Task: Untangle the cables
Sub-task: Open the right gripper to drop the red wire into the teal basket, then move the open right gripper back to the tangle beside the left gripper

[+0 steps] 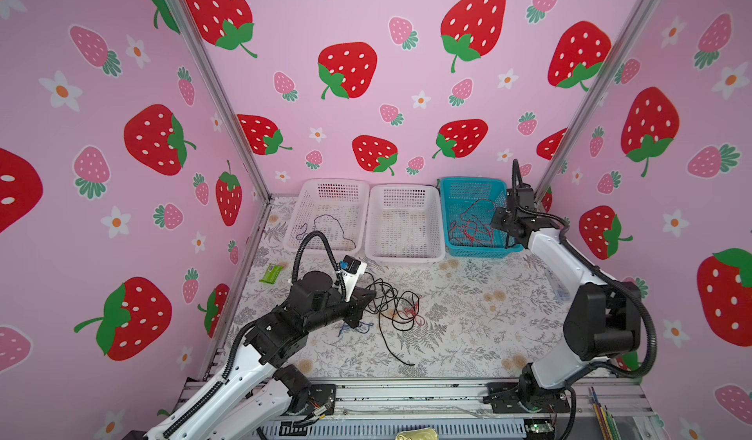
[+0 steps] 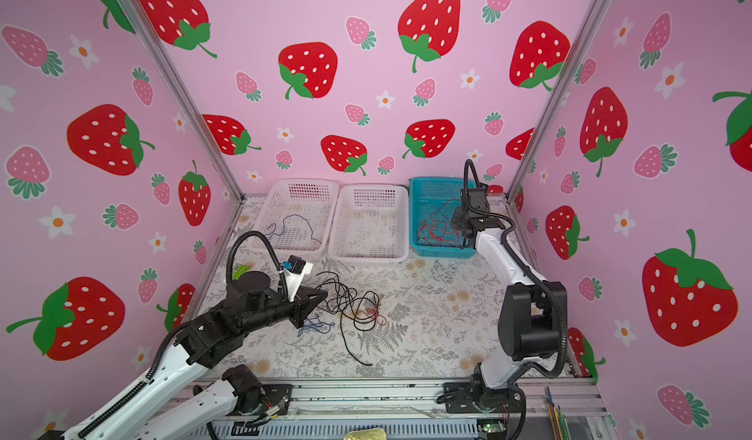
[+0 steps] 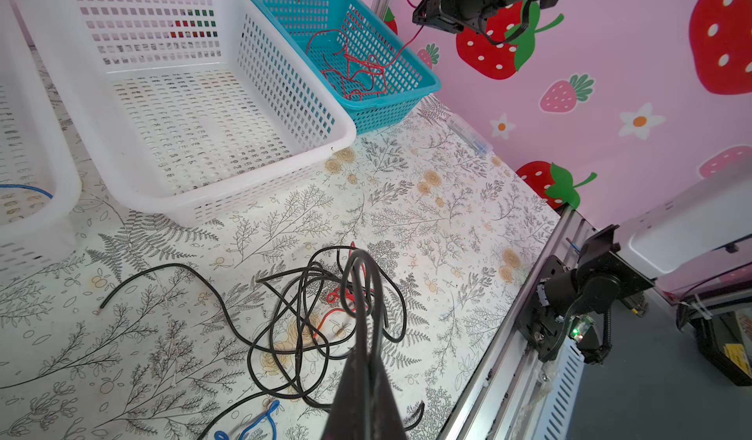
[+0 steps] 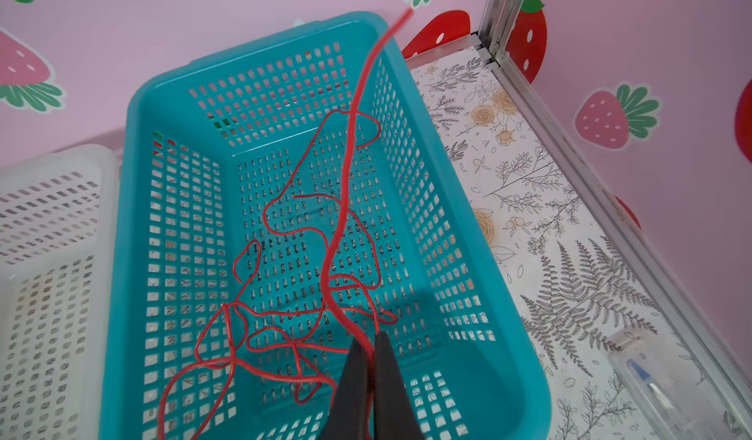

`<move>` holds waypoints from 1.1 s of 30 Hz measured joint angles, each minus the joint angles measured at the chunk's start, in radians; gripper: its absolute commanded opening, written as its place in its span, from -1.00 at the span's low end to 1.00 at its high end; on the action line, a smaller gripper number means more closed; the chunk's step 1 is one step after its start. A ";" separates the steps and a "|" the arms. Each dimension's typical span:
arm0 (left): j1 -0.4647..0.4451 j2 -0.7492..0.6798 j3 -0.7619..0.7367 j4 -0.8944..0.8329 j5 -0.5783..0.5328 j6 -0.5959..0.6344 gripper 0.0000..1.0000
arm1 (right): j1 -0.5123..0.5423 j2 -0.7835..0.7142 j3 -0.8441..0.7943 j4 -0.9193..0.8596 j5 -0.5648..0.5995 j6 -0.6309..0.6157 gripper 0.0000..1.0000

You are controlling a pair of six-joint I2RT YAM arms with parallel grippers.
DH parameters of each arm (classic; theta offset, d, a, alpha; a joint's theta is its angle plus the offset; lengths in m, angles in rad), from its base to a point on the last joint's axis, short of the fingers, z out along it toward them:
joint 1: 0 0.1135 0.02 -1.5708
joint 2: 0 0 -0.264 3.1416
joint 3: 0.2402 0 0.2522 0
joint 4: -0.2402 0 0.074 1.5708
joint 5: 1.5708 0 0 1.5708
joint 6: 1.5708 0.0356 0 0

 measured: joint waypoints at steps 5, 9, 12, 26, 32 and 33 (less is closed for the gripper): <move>0.000 0.001 0.000 0.000 0.000 0.005 -1.00 | -0.001 0.015 0.023 0.002 -0.030 -0.002 -0.43; 0.000 0.008 0.000 0.000 0.000 0.008 -1.00 | -0.001 0.015 0.041 0.003 -0.059 -0.006 -0.11; 0.000 0.014 0.000 0.000 0.000 0.009 -1.00 | -0.001 0.014 0.055 0.000 -0.089 -0.013 0.10; 0.000 0.024 0.000 0.000 0.029 0.009 -1.00 | 0.328 -0.391 -0.367 0.221 -0.436 -0.081 0.40; 0.000 0.040 0.000 0.001 0.039 0.009 -1.00 | 0.510 -0.549 -0.572 0.391 -0.579 -0.088 0.35; 0.000 0.042 0.000 0.001 0.042 0.008 -1.00 | 0.534 -0.560 -0.594 0.418 -0.599 -0.090 0.35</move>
